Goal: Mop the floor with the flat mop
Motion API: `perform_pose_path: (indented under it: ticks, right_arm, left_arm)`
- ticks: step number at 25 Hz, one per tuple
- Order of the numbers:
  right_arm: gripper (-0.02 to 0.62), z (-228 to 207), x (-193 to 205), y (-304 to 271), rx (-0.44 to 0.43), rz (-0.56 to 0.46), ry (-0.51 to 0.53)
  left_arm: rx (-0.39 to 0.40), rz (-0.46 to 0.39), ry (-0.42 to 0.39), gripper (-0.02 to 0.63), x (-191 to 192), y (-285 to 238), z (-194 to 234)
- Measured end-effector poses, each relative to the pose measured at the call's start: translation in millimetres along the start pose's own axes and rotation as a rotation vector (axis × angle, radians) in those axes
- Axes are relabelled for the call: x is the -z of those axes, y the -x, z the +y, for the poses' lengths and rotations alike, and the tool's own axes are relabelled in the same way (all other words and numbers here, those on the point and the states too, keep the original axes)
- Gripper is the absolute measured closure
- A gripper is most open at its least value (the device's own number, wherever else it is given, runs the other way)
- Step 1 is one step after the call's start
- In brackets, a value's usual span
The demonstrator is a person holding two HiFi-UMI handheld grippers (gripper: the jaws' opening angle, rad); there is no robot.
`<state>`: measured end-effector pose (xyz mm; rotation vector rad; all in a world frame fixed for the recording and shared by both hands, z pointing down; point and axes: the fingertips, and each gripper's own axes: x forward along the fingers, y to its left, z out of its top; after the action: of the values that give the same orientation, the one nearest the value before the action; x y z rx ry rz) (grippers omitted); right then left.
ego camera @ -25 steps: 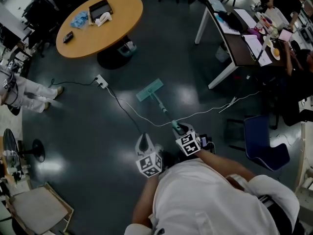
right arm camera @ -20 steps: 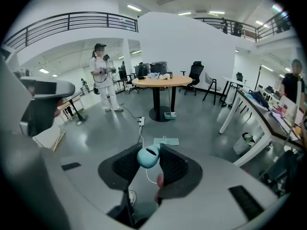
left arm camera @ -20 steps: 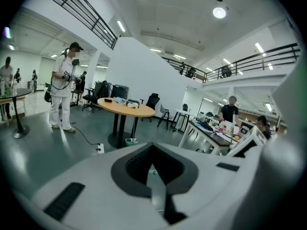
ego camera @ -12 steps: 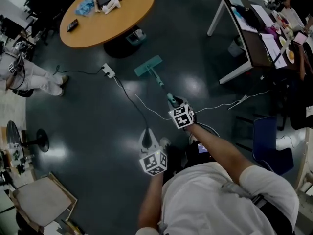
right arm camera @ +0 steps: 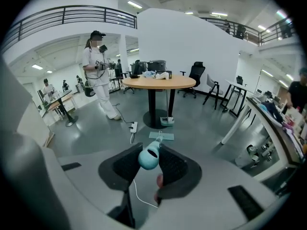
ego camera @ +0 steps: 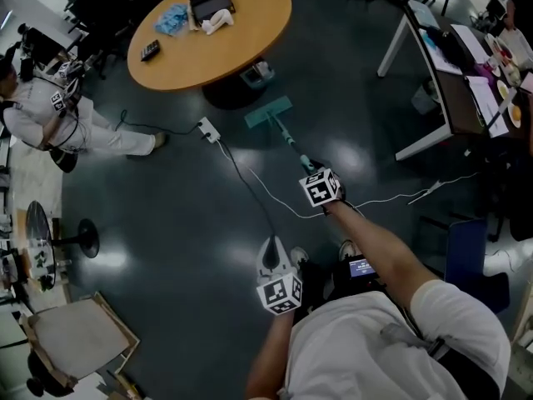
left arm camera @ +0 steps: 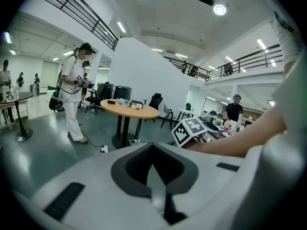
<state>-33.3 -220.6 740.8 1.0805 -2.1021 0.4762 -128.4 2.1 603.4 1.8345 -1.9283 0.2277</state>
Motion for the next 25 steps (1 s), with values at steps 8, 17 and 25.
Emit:
perform_pose_path:
  ticks: [8, 17, 25]
  right_arm:
    - [0.483, -3.5, 79.5, 133.0, -0.044, 0.045, -0.038]
    - [0.483, 7.1, 153.2, 285.7, -0.075, 0.107, -0.009]
    - [0.48, 25.4, 176.9, 277.0, -0.11, 0.096, 0.002]
  left_arm:
    - [0.051, -0.001, -0.012, 0.601, 4.2, 3.3, -18.0]
    - [0.088, -0.044, -0.011, 0.601, -8.7, 12.8, -40.0]
    - [0.06, -0.033, -0.014, 0.601, 0.1, 22.5, -36.7]
